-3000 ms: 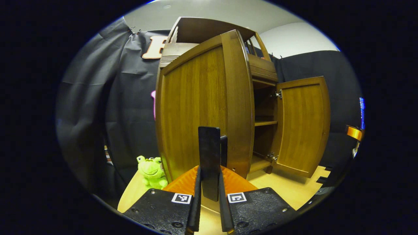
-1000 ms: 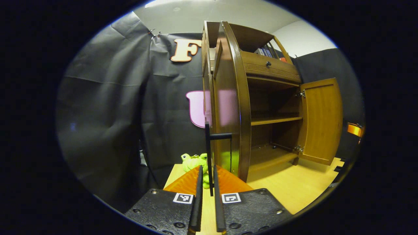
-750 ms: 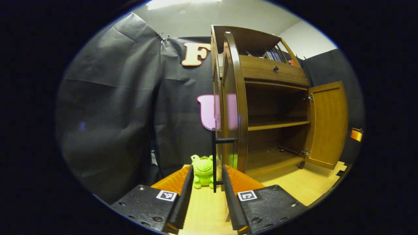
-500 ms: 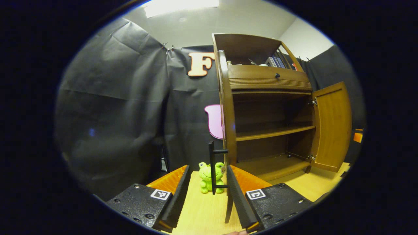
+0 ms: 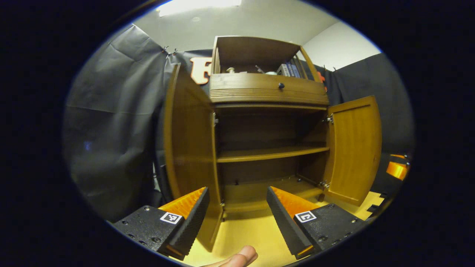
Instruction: Open the right door of the double-door shoe cabinet with the right hand, and open the left door with the left hand.
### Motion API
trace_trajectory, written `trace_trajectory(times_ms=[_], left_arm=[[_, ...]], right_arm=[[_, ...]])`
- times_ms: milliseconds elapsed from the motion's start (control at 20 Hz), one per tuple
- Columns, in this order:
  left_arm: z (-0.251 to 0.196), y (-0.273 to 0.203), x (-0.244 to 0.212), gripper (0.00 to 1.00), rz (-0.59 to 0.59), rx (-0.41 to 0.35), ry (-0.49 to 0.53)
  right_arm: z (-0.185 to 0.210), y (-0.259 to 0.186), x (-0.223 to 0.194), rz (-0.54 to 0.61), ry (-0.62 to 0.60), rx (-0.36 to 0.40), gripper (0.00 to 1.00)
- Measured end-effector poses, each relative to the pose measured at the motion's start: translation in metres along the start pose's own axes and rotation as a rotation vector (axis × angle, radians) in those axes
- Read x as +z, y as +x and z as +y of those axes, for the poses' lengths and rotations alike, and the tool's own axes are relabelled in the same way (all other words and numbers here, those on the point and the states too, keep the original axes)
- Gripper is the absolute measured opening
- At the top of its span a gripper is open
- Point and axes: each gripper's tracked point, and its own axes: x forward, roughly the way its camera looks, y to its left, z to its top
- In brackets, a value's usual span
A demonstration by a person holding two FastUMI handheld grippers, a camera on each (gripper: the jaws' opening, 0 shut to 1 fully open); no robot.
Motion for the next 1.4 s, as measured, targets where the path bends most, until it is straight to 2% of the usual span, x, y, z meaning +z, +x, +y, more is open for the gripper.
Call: trace_trajectory(times_ms=[150,300,350,550,750,900,1100,1200,1250,1400], left_arm=[[-0.03,0.015,0.01,0.96,-0.026,-0.001,-0.034],[-0.049,0.031,0.016,0.96,-0.041,0.014,-0.03],[-0.056,0.035,0.019,0.97,-0.049,0.012,-0.027],[-0.093,0.051,0.018,0.96,-0.041,-0.043,-0.059],[-0.101,0.062,0.031,0.96,-0.064,0.008,-0.035],[-0.122,0.062,0.03,0.96,-0.073,-0.048,-0.05],[-0.134,0.059,0.027,0.96,-0.077,-0.111,-0.027],[-0.128,0.061,0.028,0.99,-0.074,-0.106,-0.036],[-0.123,0.061,0.027,0.97,-0.078,-0.092,-0.041],[-0.104,0.062,0.039,0.99,-0.108,-0.055,-0.04]], right_arm=[[-0.003,0.003,0.003,0.01,-0.011,-0.003,0.94],[-0.008,0.008,0.009,0.017,-0.02,-0.018,0.96],[-0.014,0.01,0.012,0.02,-0.018,-0.036,0.94],[-0.024,0.021,0.024,0.029,-0.041,-0.074,0.94],[-0.024,0.036,0.037,0.026,-0.032,-0.093,0.96],[-0.021,0.051,0.039,0.035,-0.041,-0.102,0.98],[-0.018,0.079,0.021,0.087,-0.088,-0.118,0.96],[-0.016,0.093,0.015,0.092,-0.102,-0.128,0.94],[-0.014,0.099,0.015,0.074,-0.098,-0.13,0.94],[0.004,0.118,-0.002,0.067,-0.042,-0.107,0.96]])
